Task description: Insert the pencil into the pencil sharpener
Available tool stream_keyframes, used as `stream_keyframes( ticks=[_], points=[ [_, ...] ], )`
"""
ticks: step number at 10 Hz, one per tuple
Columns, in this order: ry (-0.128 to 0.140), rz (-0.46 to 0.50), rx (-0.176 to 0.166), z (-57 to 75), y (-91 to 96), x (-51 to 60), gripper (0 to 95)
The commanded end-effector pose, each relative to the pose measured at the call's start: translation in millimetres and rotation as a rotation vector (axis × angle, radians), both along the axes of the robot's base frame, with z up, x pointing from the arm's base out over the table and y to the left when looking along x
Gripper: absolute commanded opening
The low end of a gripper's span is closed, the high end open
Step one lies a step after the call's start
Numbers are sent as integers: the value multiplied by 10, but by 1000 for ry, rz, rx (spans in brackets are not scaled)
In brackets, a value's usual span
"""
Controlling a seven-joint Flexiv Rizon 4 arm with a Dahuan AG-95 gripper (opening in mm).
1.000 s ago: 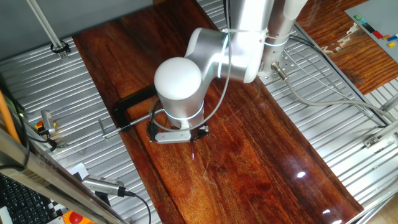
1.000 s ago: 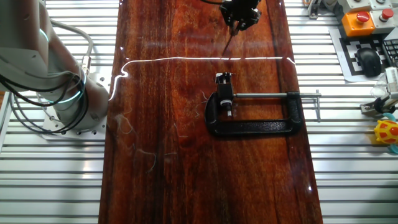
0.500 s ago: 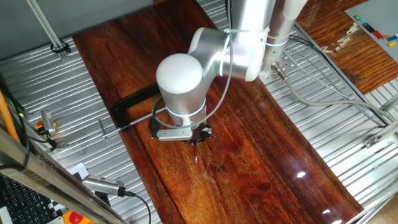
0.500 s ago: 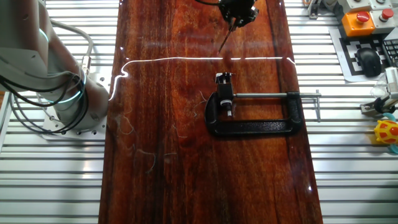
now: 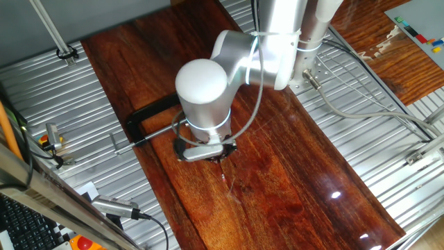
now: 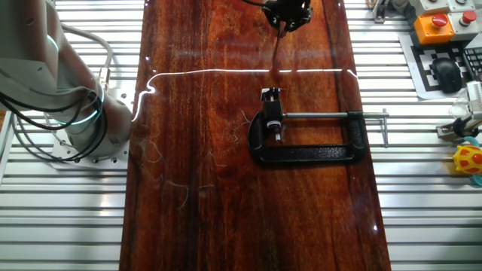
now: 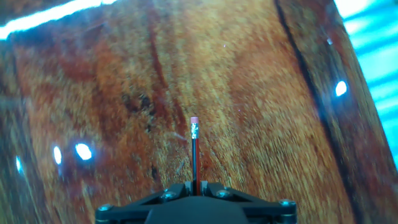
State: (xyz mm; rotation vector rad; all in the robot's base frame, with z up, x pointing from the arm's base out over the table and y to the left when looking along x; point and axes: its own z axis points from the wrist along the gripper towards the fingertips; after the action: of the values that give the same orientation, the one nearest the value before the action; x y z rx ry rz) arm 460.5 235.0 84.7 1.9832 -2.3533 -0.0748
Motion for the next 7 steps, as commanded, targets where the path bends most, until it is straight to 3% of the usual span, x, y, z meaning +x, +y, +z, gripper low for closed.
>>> stream_keyframes(
  ticks=[1,3,7],
  points=[
    [-39,-112,-49,-4,-1,0,0],
    [-53,-154,-51,-4,-1,0,0],
    [-52,-94,-48,-18,-13,-31,0]
  ],
)
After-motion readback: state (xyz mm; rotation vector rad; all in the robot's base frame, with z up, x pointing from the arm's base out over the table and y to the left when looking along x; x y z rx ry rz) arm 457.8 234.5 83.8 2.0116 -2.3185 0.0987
